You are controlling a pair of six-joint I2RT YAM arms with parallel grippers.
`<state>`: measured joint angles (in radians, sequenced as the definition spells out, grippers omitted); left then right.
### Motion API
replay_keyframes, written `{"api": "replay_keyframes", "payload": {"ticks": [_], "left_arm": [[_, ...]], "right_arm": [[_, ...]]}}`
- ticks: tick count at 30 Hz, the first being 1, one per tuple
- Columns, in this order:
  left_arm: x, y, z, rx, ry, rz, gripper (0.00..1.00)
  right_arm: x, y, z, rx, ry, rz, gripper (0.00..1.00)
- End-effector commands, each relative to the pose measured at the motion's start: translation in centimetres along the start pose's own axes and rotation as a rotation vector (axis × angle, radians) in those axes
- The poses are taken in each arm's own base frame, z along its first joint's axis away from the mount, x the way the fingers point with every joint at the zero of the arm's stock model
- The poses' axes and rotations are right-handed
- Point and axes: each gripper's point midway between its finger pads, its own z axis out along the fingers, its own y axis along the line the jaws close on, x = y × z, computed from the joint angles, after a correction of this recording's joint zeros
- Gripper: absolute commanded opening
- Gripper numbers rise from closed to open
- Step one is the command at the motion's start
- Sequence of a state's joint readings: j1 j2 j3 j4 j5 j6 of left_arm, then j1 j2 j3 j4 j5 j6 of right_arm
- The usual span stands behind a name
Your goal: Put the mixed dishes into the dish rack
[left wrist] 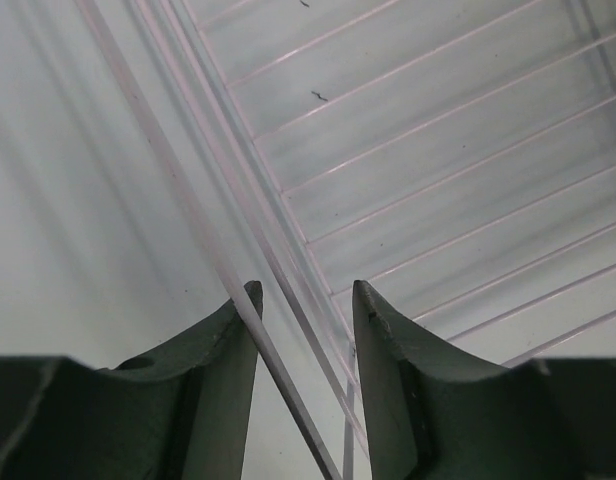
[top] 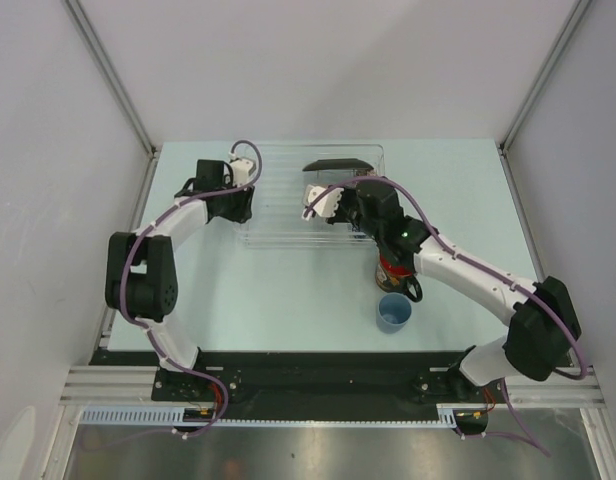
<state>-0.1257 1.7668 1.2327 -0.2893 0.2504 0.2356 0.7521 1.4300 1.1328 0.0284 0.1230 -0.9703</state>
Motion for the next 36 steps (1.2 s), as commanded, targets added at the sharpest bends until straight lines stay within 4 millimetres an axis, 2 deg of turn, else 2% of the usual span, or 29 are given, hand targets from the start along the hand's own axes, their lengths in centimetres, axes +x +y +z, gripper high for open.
{"api": "replay_keyframes", "payload": {"ticks": [1, 3, 5, 7, 8, 13, 19, 25, 32, 36], "left_arm": [[0.6, -1.7, -0.6, 0.050, 0.004, 0.052, 0.45], [1.0, -2.4, -1.2, 0.067, -0.003, 0.065, 0.45], [2.0, -2.9, -1.4, 0.084, 0.006, 0.076, 0.45], [2.1, -3.2, -2.1, 0.088, -0.010, 0.099, 0.45], [3.0, -3.4, -2.2, 0.093, 0.004, 0.099, 0.45], [4.3, -4.2, -3.2, 0.114, 0.003, 0.140, 0.45], [5.9, -5.1, -4.1, 0.155, 0.014, 0.180, 0.45], [7.0, -6.2, -5.2, 0.208, 0.016, 0.248, 0.45], [7.6, -6.0, -5.4, 0.197, 0.030, 0.272, 0.45], [7.5, -6.0, -5.4, 0.196, 0.025, 0.264, 0.45]], "right_arm": [[-0.7, -2.3, 1.1, 0.007, -0.021, -0.089, 0.00], [0.6, -1.1, 1.8, -0.048, 0.012, -0.101, 0.00], [0.8, -0.9, 2.0, -0.067, 0.011, -0.096, 0.00], [1.1, 0.1, 2.3, -0.107, 0.016, -0.095, 0.00], [1.1, 0.4, 2.3, -0.119, 0.017, -0.096, 0.00], [1.9, 2.6, 2.7, -0.189, 0.044, -0.104, 0.00], [1.2, 3.5, 2.9, -0.206, 0.031, -0.117, 0.00], [0.5, 5.2, 3.0, -0.244, 0.030, -0.139, 0.00], [0.8, 5.9, 3.7, -0.251, 0.041, -0.169, 0.00], [1.7, 6.3, 4.1, -0.259, 0.068, -0.181, 0.00]]}}
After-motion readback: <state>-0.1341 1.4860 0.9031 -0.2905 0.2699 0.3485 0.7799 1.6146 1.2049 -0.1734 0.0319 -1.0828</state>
